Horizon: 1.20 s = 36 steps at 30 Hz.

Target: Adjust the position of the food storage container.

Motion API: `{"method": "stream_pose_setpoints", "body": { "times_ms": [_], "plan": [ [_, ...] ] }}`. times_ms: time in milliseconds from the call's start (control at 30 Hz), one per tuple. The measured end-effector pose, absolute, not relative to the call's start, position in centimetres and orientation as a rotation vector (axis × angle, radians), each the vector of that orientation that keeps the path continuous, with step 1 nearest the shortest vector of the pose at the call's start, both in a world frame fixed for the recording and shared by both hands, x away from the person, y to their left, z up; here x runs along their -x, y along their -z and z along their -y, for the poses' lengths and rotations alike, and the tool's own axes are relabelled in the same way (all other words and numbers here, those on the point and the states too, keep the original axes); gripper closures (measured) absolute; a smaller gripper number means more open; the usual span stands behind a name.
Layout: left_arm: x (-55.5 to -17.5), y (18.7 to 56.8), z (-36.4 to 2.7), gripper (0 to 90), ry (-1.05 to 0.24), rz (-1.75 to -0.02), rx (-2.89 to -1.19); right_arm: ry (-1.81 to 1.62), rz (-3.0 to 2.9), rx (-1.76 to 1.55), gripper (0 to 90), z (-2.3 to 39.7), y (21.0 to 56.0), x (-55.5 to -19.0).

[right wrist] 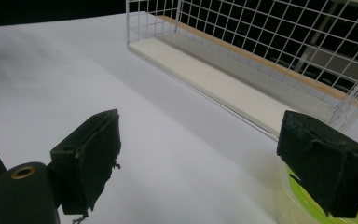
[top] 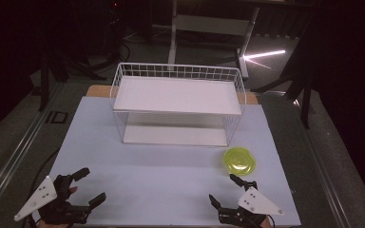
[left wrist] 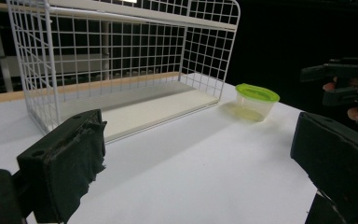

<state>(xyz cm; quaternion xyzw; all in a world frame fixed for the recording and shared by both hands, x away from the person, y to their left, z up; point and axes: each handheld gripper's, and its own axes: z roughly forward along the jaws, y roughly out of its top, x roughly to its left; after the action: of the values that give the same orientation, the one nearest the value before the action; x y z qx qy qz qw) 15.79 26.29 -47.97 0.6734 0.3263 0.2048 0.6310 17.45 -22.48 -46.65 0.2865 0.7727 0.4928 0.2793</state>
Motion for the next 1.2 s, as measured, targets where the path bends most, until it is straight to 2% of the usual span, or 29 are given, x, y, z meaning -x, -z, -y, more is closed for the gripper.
{"method": "stream_pose_setpoints", "body": {
  "times_ms": [533, 867, 1033, 1100, 1200],
  "plan": [
    [-15.8, 48.1, -26.5, 3.5, -0.491, -0.774, -1.533, -1.443, -2.119, -0.677, 12.4, 20.9, 44.9, -16.7],
    [-15.6, 48.1, -26.8, 3.4, -0.493, -0.778, -1.525, -1.486, -1.990, -0.721, 12.7, 22.5, 42.3, -18.1],
    [-15.6, 48.1, -26.9, 3.4, -0.490, -0.783, -1.519, -1.461, -1.940, -0.803, 15.2, 24.7, 41.7, -20.3],
    [-15.7, 48.2, -26.9, 3.4, -0.490, -0.782, -1.524, -1.435, -1.930, -0.820, 21.6, 25.6, 41.8, -20.9],
    [-15.7, 48.2, -26.8, 3.5, -0.490, -0.781, -1.525, -1.399, -1.915, -0.874, 25.1, 27.1, 42.3, -22.0]
  ]
}}
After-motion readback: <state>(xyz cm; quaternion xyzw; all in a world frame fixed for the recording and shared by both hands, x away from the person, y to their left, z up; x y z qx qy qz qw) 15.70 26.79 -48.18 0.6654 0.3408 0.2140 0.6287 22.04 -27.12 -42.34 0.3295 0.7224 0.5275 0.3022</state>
